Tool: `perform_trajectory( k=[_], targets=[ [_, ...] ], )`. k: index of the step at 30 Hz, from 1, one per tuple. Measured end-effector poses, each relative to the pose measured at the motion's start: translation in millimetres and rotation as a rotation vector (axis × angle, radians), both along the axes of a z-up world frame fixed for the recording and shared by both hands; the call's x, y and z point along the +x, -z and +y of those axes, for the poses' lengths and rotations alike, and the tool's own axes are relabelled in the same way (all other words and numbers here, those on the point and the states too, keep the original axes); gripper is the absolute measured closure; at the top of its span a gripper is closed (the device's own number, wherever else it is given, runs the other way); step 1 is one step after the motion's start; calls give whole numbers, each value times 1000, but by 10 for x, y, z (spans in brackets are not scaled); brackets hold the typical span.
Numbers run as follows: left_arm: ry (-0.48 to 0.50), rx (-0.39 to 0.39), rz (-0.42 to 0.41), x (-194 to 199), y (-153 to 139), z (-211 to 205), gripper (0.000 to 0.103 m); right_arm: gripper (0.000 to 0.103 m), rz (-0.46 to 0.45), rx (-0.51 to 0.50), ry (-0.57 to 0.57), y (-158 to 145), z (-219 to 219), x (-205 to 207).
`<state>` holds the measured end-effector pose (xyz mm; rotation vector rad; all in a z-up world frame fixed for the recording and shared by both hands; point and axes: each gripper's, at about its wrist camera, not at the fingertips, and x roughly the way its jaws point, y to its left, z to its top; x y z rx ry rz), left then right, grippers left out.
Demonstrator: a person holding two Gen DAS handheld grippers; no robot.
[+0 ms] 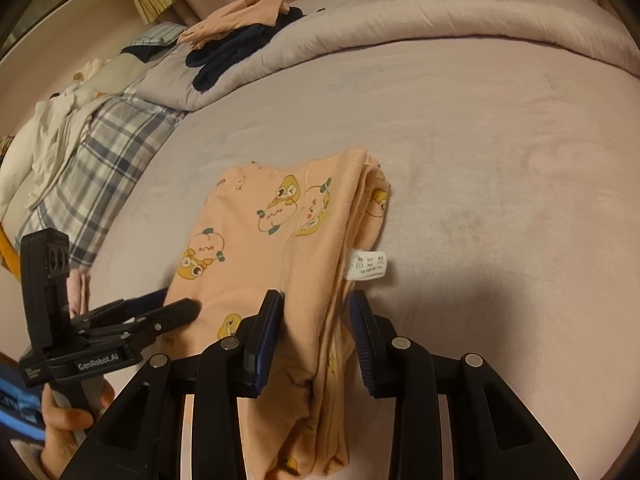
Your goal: Fold small clothes
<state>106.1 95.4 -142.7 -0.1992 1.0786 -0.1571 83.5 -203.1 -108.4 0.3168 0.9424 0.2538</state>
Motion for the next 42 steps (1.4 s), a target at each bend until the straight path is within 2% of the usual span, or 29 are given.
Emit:
perform_trajectory(
  k=[9, 12, 15, 17, 19, 21, 23, 27, 30, 32, 36, 42],
  targets=[
    [2, 52, -16, -165, -11, -69, 33, 65, -4, -54, -72, 33, 119, -153],
    [-5, 55, -5, -182, 12, -73, 33, 65, 31, -81, -60, 109, 135, -137],
    [-15, 77, -17, -258, -54, -100, 33, 64, 26, -76, -50, 53, 147, -183],
    [-21, 90, -17, -318, -104, -115, 30, 52, 11, -101, -47, -19, 180, -246],
    [-35, 97, -13, -368, -135, -114, 18, 45, -5, -110, -45, -77, 190, -314],
    [-40, 108, -12, -434, -190, -123, 13, 41, -24, -108, -51, -148, 216, -403],
    [-35, 112, -23, -518, -266, -140, 12, 34, -37, -114, -58, -208, 251, -493],
    [-25, 136, -57, -669, -435, -197, 1, 25, -61, -110, -74, -311, 292, -649],
    [-32, 160, -84, -773, -577, -230, 1, 15, -78, -95, -82, -392, 317, -765],
    [-39, 156, -91, -822, -667, -238, 1, 4, -96, -99, -87, -449, 346, -823],
    [-49, 190, -102, -960, -822, -280, 1, 1, -148, -135, -90, -595, 411, -974],
    [-57, 192, -111, -1170, -970, -302, 1, 1, -177, -157, -81, -744, 479, -1096]
  ],
)
